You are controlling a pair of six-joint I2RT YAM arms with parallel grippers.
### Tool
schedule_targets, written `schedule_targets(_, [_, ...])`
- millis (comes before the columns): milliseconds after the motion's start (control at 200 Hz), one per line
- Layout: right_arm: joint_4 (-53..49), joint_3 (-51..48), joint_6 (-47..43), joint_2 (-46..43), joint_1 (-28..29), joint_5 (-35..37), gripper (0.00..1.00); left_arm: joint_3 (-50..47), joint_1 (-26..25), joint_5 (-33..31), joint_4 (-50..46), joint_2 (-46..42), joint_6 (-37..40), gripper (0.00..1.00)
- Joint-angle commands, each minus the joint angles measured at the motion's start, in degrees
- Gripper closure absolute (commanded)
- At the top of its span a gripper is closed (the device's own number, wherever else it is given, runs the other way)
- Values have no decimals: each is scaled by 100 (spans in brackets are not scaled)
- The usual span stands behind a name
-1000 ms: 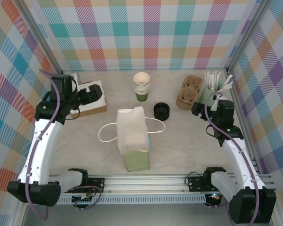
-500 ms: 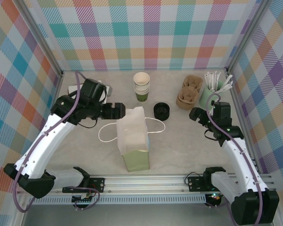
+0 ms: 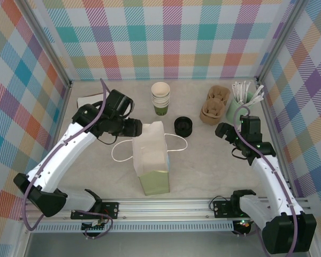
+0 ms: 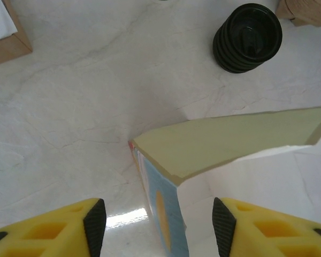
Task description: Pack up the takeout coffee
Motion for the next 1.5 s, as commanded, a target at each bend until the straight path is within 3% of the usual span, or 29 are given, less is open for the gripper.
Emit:
schedule_targets(0, [-32,131,74,22,43,57,0,-4,-74,-12,-97,74,47,52])
schedule_targets(235, [-15,168,55,61,51,90,0,103,-75,-188,-193,158,112,83])
schedule_targets(405, [-15,224,31,106,52,100,0,340,-69,-517,-307,186,240,100])
schedule_targets(540, [-35,235,13,106,52,101,0,633,-30,-861,-405,235,413,100])
schedule_targets(810, [-205,313,-86,57,53,125,0,1232,516,-744,-402,453,842,100])
schedule_targets(1495, [-381,370,-153,44,54,185,0,2119,2425,851,602,1713,1093,100])
